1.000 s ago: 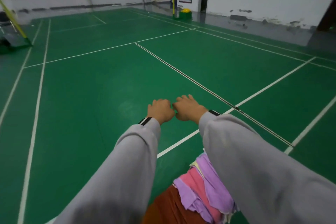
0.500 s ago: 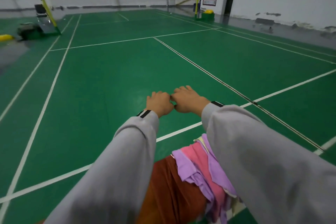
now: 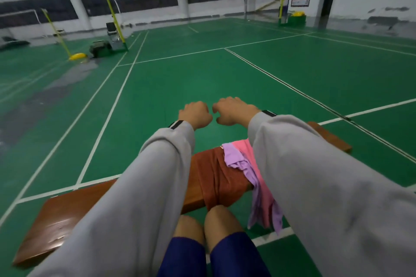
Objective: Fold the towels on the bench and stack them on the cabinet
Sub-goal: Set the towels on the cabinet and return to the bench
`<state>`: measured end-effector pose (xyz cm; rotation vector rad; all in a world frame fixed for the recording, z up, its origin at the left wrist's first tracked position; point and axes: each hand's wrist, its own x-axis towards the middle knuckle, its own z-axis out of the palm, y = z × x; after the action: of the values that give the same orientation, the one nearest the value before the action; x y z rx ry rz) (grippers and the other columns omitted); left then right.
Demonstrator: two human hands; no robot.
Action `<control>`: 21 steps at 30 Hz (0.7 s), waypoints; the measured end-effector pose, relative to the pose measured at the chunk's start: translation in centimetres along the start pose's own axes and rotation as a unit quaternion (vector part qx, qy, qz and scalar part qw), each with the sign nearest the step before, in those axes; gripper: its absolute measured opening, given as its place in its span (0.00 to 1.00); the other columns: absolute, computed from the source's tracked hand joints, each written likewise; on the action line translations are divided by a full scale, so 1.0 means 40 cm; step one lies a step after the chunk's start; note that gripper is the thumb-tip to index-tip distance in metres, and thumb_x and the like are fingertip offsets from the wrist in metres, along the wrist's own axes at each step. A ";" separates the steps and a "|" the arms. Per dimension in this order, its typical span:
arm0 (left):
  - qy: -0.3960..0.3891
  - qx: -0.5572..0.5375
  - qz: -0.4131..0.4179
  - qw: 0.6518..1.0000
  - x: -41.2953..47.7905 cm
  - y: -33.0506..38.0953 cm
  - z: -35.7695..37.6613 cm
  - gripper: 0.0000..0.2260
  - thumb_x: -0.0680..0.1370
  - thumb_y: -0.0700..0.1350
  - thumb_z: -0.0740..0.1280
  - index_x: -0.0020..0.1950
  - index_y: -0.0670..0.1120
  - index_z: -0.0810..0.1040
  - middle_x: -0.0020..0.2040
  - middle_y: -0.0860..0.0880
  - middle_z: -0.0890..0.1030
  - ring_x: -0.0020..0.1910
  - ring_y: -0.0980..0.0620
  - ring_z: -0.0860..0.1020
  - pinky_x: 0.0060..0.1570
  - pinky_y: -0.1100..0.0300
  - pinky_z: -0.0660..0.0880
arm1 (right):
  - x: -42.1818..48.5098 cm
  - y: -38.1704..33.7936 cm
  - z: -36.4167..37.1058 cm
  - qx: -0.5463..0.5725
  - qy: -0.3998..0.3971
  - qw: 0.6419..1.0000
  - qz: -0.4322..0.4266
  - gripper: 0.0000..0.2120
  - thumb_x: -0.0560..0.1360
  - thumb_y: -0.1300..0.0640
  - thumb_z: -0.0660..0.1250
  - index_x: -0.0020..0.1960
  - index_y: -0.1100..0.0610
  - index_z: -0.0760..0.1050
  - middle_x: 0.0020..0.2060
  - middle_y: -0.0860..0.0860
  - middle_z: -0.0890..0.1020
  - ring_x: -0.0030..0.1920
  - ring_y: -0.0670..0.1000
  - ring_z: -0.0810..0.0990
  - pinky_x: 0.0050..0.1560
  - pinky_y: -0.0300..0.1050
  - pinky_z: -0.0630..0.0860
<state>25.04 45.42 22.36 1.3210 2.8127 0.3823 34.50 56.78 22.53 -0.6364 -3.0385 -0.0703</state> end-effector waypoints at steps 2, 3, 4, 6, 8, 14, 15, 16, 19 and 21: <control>-0.003 -0.001 0.005 1.000 -0.040 0.007 0.005 0.14 0.76 0.49 0.63 0.57 0.48 0.83 0.59 0.42 0.82 0.59 0.38 0.79 0.58 0.47 0.76 | -0.036 -0.019 0.007 0.006 -0.011 1.000 0.004 0.19 0.75 0.55 0.65 0.66 0.50 0.76 0.64 0.55 0.79 0.64 0.60 0.77 0.66 0.56 0.73; -0.004 -0.004 0.009 1.000 -0.057 0.012 0.008 0.12 0.77 0.49 0.63 0.55 0.47 0.82 0.58 0.41 0.83 0.57 0.38 0.80 0.57 0.47 0.77 | -0.052 -0.028 0.011 0.007 -0.014 1.000 0.007 0.19 0.75 0.56 0.65 0.66 0.50 0.76 0.64 0.54 0.80 0.63 0.60 0.78 0.65 0.56 0.73; -0.005 -0.009 0.012 1.000 -0.073 0.016 0.013 0.12 0.77 0.50 0.62 0.52 0.46 0.82 0.57 0.41 0.83 0.56 0.38 0.80 0.56 0.47 0.77 | -0.066 -0.038 0.013 0.009 -0.016 1.000 0.008 0.20 0.75 0.56 0.65 0.67 0.49 0.76 0.64 0.54 0.80 0.63 0.60 0.78 0.65 0.56 0.74; -0.008 -0.011 0.011 1.000 -0.101 0.017 0.028 0.11 0.78 0.50 0.62 0.50 0.45 0.80 0.56 0.39 0.83 0.55 0.38 0.80 0.56 0.47 0.77 | -0.091 -0.057 0.022 0.017 -0.027 0.999 0.014 0.20 0.77 0.55 0.64 0.69 0.48 0.75 0.65 0.55 0.80 0.64 0.60 0.78 0.65 0.55 0.73; -0.013 -0.009 0.008 1.000 -0.117 0.011 0.046 0.10 0.78 0.49 0.62 0.49 0.45 0.79 0.56 0.39 0.83 0.55 0.38 0.80 0.55 0.48 0.77 | -0.104 -0.074 0.041 0.013 -0.036 0.999 0.021 0.20 0.79 0.54 0.64 0.70 0.48 0.75 0.66 0.55 0.79 0.65 0.60 0.78 0.66 0.55 0.72; -0.020 -0.011 0.008 1.000 -0.116 -0.012 0.076 0.10 0.77 0.47 0.63 0.53 0.44 0.80 0.57 0.40 0.82 0.56 0.38 0.80 0.52 0.50 0.74 | -0.092 -0.102 0.062 -0.009 -0.036 0.999 0.021 0.21 0.79 0.54 0.64 0.71 0.49 0.74 0.65 0.55 0.80 0.65 0.59 0.77 0.66 0.56 0.70; -0.022 -0.013 0.008 1.000 -0.112 -0.017 0.079 0.10 0.77 0.47 0.63 0.54 0.44 0.80 0.58 0.40 0.82 0.56 0.38 0.80 0.52 0.50 0.74 | -0.085 -0.103 0.065 -0.010 -0.037 0.999 0.019 0.21 0.78 0.54 0.64 0.71 0.49 0.75 0.65 0.55 0.80 0.65 0.59 0.77 0.66 0.56 0.70; -0.027 -0.015 0.007 1.000 -0.108 -0.023 0.083 0.10 0.76 0.47 0.64 0.53 0.45 0.80 0.58 0.40 0.82 0.56 0.38 0.80 0.52 0.50 0.74 | -0.078 -0.103 0.072 -0.011 -0.038 0.999 0.019 0.21 0.77 0.55 0.64 0.70 0.50 0.75 0.64 0.55 0.80 0.65 0.59 0.77 0.65 0.56 0.70; -0.048 -0.024 -0.006 0.999 -0.092 -0.048 0.115 0.08 0.76 0.48 0.64 0.49 0.45 0.78 0.57 0.40 0.83 0.55 0.39 0.81 0.50 0.51 0.75 | -0.060 -0.101 0.115 -0.007 -0.043 0.999 0.021 0.19 0.76 0.54 0.65 0.67 0.51 0.76 0.64 0.55 0.80 0.64 0.60 0.77 0.64 0.55 0.71; -0.071 -0.033 -0.021 0.997 -0.084 -0.069 0.157 0.11 0.77 0.48 0.65 0.54 0.43 0.80 0.59 0.39 0.82 0.56 0.39 0.81 0.48 0.53 0.74 | -0.053 -0.102 0.163 0.003 -0.057 0.998 0.025 0.18 0.77 0.54 0.66 0.66 0.52 0.77 0.64 0.55 0.79 0.64 0.60 0.76 0.64 0.55 0.72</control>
<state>25.80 42.53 15.34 1.2232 2.6818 0.3616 34.63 52.56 15.76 -0.7389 -3.1280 -0.0240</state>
